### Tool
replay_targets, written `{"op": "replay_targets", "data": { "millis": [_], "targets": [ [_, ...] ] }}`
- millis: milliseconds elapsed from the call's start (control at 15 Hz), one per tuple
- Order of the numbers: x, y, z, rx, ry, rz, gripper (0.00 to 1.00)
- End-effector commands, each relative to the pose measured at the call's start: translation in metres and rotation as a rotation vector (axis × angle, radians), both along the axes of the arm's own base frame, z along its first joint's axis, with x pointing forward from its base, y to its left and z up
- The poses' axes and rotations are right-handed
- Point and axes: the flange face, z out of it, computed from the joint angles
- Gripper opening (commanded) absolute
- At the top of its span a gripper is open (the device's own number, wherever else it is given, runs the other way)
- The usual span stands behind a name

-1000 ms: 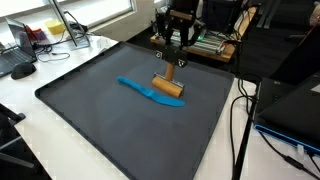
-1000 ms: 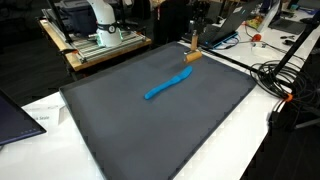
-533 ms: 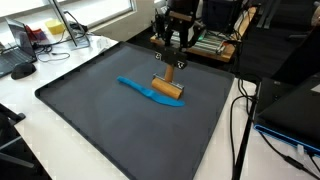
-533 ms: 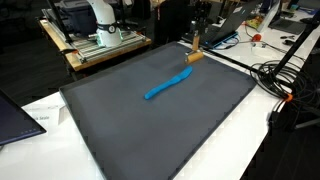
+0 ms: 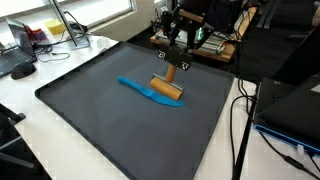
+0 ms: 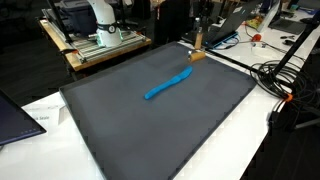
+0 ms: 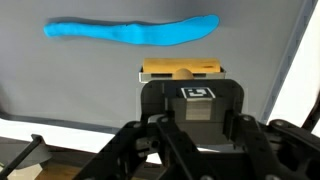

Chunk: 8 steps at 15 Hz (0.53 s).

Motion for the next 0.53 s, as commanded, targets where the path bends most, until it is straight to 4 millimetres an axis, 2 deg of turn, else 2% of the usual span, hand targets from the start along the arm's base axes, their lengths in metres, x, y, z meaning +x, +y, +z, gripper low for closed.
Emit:
{"op": "replay_targets", "data": {
  "millis": [0, 267, 467],
  "targets": [
    [0.005, 0.028, 0.011, -0.093, -0.03, -0.007, 0.22],
    [0.008, 0.064, 0.008, -0.165, -0.024, 0.002, 0.22],
    [0.019, 0.071, 0.008, -0.134, 0.046, -0.015, 0.22]
  ]
}}
